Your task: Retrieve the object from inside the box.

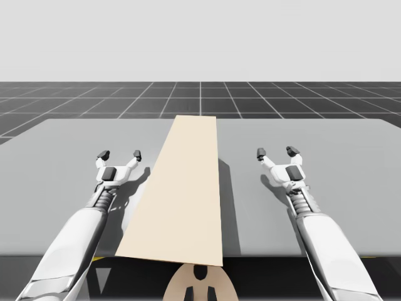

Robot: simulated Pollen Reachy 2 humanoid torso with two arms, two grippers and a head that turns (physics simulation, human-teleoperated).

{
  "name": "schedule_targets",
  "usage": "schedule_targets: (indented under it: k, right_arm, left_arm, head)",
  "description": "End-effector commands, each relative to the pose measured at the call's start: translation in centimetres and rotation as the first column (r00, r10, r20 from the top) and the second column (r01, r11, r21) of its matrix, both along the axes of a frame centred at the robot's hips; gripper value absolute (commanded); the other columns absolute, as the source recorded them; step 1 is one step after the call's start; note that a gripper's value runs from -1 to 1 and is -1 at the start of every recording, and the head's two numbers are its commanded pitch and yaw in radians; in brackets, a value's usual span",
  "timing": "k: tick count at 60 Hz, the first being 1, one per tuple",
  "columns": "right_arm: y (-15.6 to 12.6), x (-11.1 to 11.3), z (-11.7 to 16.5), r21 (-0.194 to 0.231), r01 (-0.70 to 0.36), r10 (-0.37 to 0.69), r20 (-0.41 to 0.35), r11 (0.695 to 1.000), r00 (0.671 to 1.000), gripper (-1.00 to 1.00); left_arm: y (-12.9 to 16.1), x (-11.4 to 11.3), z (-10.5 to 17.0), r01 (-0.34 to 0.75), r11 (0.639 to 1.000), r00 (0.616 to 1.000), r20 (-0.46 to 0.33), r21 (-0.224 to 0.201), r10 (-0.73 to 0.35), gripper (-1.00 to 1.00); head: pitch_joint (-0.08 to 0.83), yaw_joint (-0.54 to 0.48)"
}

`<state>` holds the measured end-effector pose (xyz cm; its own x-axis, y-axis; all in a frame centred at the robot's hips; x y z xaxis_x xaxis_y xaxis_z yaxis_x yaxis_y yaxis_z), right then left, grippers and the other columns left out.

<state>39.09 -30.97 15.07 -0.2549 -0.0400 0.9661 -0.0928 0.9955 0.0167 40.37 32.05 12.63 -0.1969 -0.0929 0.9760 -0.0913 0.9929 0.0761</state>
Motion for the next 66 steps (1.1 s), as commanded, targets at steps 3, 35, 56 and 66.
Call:
schedule_targets:
  k: [3,35,56,66]
  right_arm:
    - [0.1,-0.3,0.1,0.018,0.003,-0.003,-0.018,1.0,1.0,-1.0]
    - [2.6,-0.9,-2.1,-0.033,-0.322,0.32,-0.054,0.946,0.946,-1.0]
    - [4.8,-3.5,-1.9,-0.07,-0.6,0.596,-0.073,0.797,0.8,-1.0]
    - [5.4,-4.5,-1.9,-0.111,-0.659,0.657,-0.057,0.744,0.752,-1.0]
  left_arm:
    - [0.0,0.0,0.0,-0.001,1.0,1.0,0.0,0.001,0.001,-1.0]
    - [-2.7,-1.3,-1.0,0.375,0.927,0.92,-0.131,0.018,-0.37,-1.0]
    - [-4.6,-4.3,-1.0,0.695,0.714,0.719,-0.124,0.092,-0.684,-1.0]
    - [-4.8,-5.6,-0.8,0.784,0.611,0.621,-0.139,0.109,-0.771,-1.0]
  head:
    - [-0.008,0.01]
    - [0.001,0.01]
    - [0.005,0.01]
    - [0.009,0.01]
